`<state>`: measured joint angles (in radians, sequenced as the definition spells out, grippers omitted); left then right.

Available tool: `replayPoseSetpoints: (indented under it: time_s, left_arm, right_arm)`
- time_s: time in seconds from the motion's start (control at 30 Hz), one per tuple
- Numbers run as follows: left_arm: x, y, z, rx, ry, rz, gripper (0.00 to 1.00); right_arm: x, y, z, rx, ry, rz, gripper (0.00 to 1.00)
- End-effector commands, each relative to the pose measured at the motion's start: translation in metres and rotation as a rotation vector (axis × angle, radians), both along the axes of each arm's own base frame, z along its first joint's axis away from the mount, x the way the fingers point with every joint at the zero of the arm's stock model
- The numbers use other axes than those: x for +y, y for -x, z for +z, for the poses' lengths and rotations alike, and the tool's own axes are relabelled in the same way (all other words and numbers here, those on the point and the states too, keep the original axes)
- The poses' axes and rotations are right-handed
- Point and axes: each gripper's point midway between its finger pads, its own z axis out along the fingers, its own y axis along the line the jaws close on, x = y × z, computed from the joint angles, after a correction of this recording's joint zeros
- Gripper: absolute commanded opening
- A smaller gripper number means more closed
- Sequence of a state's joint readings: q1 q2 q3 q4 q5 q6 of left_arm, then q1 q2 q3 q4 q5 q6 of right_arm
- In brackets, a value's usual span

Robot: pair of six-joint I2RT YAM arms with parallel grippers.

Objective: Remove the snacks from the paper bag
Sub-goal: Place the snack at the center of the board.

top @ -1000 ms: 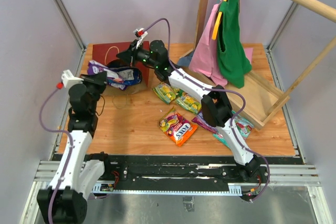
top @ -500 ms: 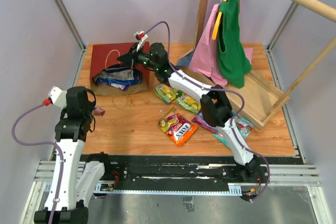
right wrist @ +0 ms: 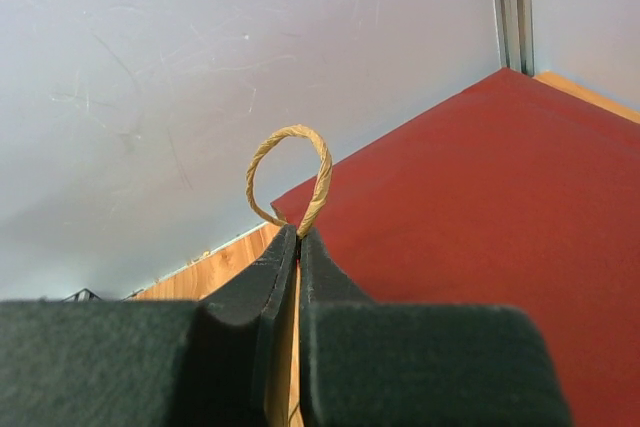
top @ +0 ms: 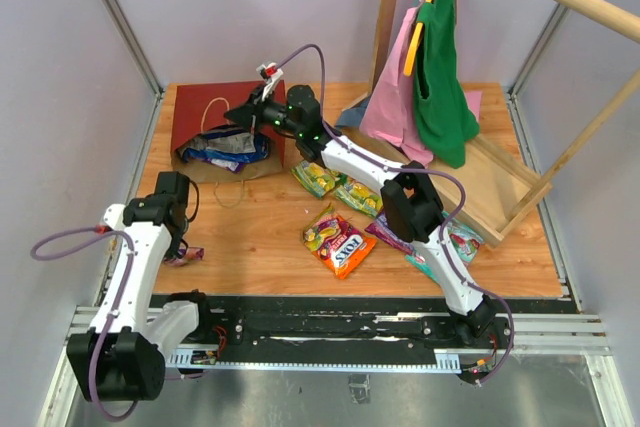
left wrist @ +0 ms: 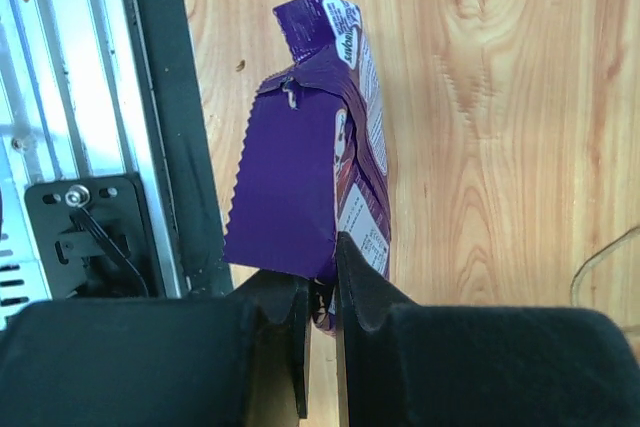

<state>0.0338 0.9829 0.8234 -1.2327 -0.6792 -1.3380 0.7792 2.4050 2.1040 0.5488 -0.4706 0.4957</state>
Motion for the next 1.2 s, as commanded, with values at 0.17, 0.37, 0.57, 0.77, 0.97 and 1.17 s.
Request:
replayPoseSetpoints:
  time_s: [0.17,0.37,0.57,0.77,0.97,1.17]
  left_arm:
    - [0.014,0.003,-0.011,-0.014,0.01,0.184,0.13]
    - [0.022,-0.01,-0.028,0.011,0.038,0.22,0.3]
    - [0.03,-0.046,0.003,-0.122,0.005,0.126,0.55]
    - [0.038,-0.066,0.032,-0.249,-0.051,0.091,0.7]
    - [0.037,-0.085,0.04,-0.25,-0.034,0.046,0.67]
    - [0.041,-0.095,0.07,-0.437,-0.121,-0.052,0.98]
  right_arm:
    - [-0.014,0.0,0.041,-0.064,-0.071,-0.007,0.01]
    - [-0.015,0.001,0.039,-0.063,-0.07,-0.007,0.01]
    - [-0.013,-0.002,0.032,-0.053,-0.067,-0.007,0.01]
    - [-0.01,-0.003,0.028,-0.042,-0.073,0.004,0.01]
    - [-0.01,-0.003,0.027,-0.045,-0.069,0.007,0.01]
    - [-0.01,-0.005,0.026,-0.054,-0.057,0.001,0.01]
